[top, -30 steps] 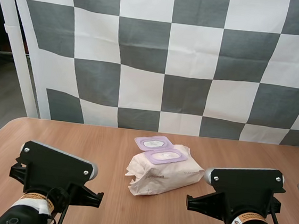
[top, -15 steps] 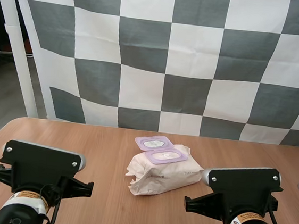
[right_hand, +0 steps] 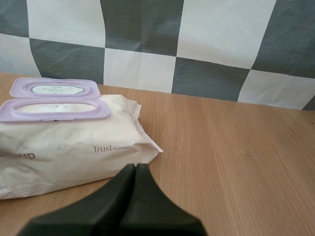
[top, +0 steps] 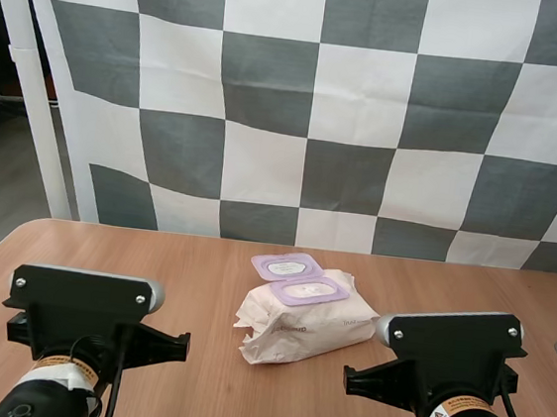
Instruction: Open the wet wipes lid
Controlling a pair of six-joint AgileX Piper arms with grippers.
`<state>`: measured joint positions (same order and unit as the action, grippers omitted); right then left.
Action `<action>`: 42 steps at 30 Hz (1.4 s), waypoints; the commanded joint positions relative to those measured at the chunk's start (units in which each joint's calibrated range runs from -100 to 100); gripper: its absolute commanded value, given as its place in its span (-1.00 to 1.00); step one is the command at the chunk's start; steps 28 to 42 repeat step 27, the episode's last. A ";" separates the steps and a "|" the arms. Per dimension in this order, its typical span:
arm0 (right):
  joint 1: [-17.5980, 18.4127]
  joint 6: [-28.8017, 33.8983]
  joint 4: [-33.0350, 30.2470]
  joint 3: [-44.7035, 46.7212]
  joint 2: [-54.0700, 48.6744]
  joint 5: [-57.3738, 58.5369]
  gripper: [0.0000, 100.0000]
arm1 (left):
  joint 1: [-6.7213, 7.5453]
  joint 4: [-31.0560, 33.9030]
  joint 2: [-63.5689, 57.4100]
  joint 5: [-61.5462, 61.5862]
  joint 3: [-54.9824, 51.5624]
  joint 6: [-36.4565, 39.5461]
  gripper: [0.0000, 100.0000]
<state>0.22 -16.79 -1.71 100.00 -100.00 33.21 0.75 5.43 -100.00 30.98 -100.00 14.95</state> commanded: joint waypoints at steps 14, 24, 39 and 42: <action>0.05 -0.03 -0.06 0.00 0.00 -0.32 -1.00 | -0.03 -0.27 0.00 -3.27 0.00 -0.05 -1.00; 0.05 -0.03 -0.06 0.00 0.00 -0.32 -1.00 | -0.03 -0.27 0.00 -3.27 0.00 -0.05 -1.00; 0.05 -0.03 -0.06 0.00 0.00 -0.32 -1.00 | -0.03 -0.27 0.00 -3.27 0.00 -0.05 -1.00; 0.05 -0.03 -0.06 0.00 0.00 -0.32 -1.00 | -0.03 -0.27 0.00 -3.27 0.00 -0.05 -1.00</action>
